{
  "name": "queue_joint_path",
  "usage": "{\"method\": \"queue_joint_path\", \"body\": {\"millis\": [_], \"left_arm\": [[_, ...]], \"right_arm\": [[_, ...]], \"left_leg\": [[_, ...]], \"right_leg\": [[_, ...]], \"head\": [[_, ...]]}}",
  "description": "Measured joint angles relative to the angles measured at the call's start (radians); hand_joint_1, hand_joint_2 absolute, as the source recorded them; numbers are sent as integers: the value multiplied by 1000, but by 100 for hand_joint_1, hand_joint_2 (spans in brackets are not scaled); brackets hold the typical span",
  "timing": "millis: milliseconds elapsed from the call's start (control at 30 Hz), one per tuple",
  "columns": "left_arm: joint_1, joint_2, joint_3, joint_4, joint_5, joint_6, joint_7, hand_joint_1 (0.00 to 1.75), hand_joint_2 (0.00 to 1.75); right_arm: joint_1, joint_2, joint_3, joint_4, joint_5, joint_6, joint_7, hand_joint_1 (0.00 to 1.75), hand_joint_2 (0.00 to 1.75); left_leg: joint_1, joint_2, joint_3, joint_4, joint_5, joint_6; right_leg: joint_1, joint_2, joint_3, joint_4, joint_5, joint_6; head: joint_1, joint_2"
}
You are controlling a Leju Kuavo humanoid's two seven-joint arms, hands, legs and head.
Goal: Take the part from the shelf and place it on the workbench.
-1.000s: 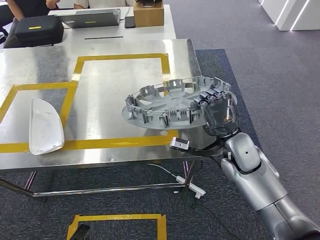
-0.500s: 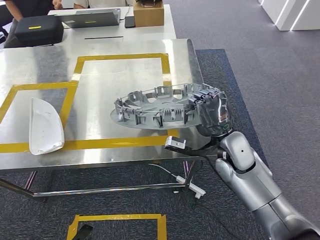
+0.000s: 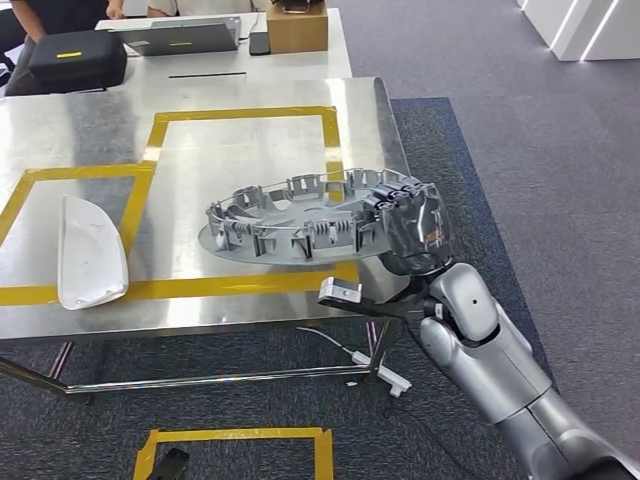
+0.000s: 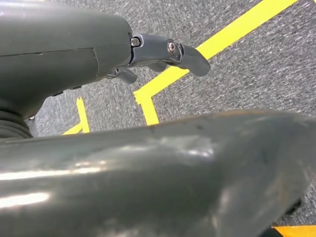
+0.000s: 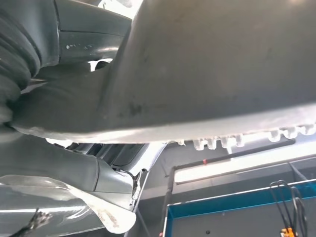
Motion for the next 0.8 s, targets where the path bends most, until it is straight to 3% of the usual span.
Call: {"method": "queue_joint_path", "body": {"millis": [333,800], "left_arm": [[13,8,-35,-24,33,19,-3,0,0],[58,16,-45,-65,79,30,-10,0,0]], "right_arm": [[21,11,35,21,-76,4,-57,175,175],[40,8,32,125,-62,-21,-39,175,175]], "left_leg": [[0,0,0,0,0,0],[0,0,0,0,0,0]], "right_leg": [[0,0,0,0,0,0],[0,0,0,0,0,0]], "head": [[0,0],[0,0]]}}
